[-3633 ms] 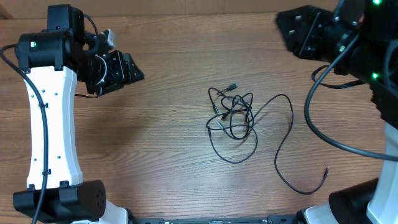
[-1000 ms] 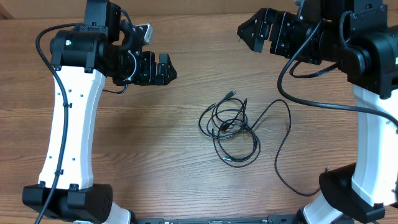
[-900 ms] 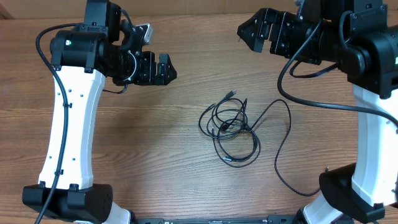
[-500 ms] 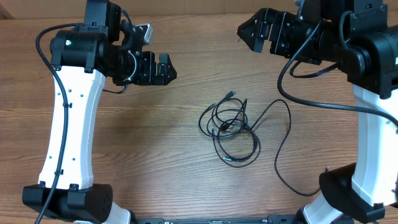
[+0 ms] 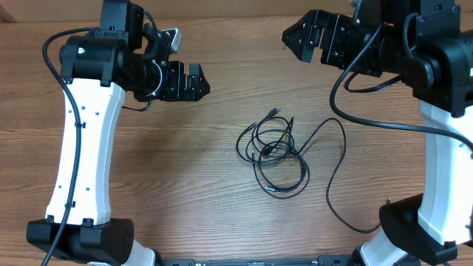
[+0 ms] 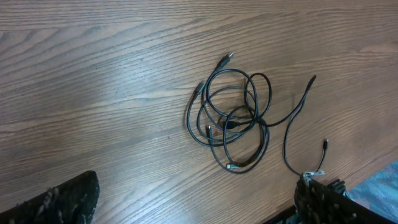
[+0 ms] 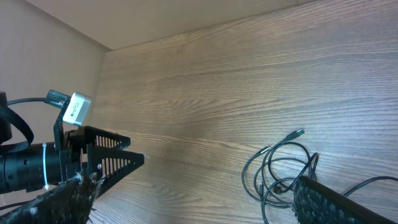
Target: Untangle cables
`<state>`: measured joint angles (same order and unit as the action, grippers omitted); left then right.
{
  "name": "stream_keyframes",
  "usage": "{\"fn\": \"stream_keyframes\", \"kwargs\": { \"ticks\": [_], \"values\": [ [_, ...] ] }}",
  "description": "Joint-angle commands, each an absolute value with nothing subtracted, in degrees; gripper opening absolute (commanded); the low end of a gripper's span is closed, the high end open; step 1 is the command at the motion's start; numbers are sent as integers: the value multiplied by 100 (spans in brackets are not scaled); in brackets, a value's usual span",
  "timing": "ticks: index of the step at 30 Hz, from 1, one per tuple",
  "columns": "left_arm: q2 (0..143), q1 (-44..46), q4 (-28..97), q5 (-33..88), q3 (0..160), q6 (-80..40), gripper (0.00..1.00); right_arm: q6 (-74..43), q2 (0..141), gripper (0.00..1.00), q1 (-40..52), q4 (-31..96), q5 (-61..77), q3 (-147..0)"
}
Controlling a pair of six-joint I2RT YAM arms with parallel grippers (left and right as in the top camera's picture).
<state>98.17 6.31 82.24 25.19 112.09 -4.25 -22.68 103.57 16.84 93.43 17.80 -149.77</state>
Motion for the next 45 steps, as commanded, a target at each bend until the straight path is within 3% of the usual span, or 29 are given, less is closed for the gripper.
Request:
{"fn": "stream_keyframes", "kwargs": {
  "ticks": [1,33,45],
  "values": [
    [9826,668,8204,2486,11216,-338,100,-2272,10300,100,1643,9341,1811,-14997],
    [9929,766,8145,2510,11214,-517,100,-2272,10300,100,1643,9341,1811,-14997],
    [10269,1737,8536,2550,11212,325,100,-2272,10300,100,1643,9244,1828,-14997]
  ]
}}
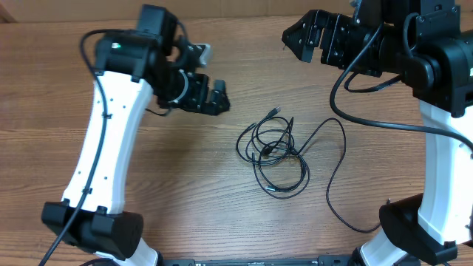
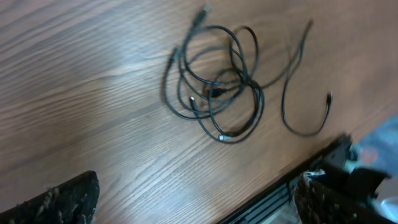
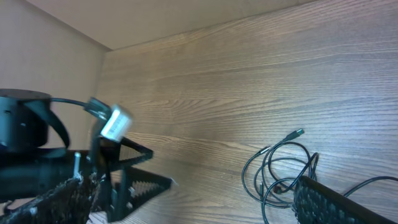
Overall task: Untangle cables
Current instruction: 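Reach the left gripper down and grasp the cable bundle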
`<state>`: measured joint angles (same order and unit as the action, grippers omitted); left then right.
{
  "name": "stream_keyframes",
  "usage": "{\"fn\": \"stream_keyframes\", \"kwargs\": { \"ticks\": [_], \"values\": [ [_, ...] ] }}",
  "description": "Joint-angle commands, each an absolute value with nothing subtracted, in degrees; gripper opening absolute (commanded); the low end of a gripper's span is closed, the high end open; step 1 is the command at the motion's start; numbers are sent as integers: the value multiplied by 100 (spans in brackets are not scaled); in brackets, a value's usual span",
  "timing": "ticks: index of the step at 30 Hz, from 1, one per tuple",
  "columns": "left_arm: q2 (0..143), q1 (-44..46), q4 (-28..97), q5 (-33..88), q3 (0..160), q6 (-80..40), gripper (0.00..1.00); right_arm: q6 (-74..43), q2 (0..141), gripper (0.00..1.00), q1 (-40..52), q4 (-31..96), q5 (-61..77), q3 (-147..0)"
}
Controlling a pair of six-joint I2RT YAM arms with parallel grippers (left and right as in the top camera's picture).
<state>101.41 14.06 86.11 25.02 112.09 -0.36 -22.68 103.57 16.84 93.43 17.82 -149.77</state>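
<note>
A tangle of thin black cables (image 1: 272, 150) lies on the wooden table (image 1: 185, 185), right of the middle. One long tail (image 1: 341, 148) loops out to the right and runs toward the front. My left gripper (image 1: 220, 100) hovers open to the upper left of the tangle, holding nothing. In the left wrist view the tangle (image 2: 214, 78) lies ahead of the open gripper (image 2: 199, 205). My right gripper (image 1: 290, 41) hangs open at the back, above and behind the tangle. In the right wrist view the cables (image 3: 280, 168) sit by the right finger (image 3: 336, 202).
The table's front edge (image 2: 292, 180) shows in the left wrist view. Both arm bases (image 1: 96, 229) stand at the front corners. The right arm's own thick black cord (image 1: 344, 81) hangs near the cable tail. A wall (image 3: 56, 31) bounds the table's back.
My left arm has moved right and toward the tangle, and its gripper is now closer to the cables and still open. The right arm and the cables have not moved.
</note>
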Motion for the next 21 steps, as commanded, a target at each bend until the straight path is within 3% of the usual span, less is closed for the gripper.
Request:
{"fn": "stream_keyframes", "kwargs": {
  "ticks": [1,5,8,10,14,21],
  "values": [
    [10324,1855,8464,2550,11212,320,100,-2272,10300,100,1643,9229,1822,-14997],
    [10626,2303,8132,2547,11209,143,100,-2211,10252,100,1481,9365,1500,-15019],
    [10951,2626,7961,2554,11212,-209,99,-2255,10173,100,858,9706,1048,-15017],
    [11177,2842,7850,2576,11212,-395,93,-2213,10145,100,377,9706,1074,-14995],
    [11603,3297,7553,2875,11212,-246,92,-2211,10136,100,-412,9703,1310,-14995],
    [12202,3992,6667,2768,11212,-209,89,-2213,10143,100,-1002,9703,1291,-14995]
  ]
}}
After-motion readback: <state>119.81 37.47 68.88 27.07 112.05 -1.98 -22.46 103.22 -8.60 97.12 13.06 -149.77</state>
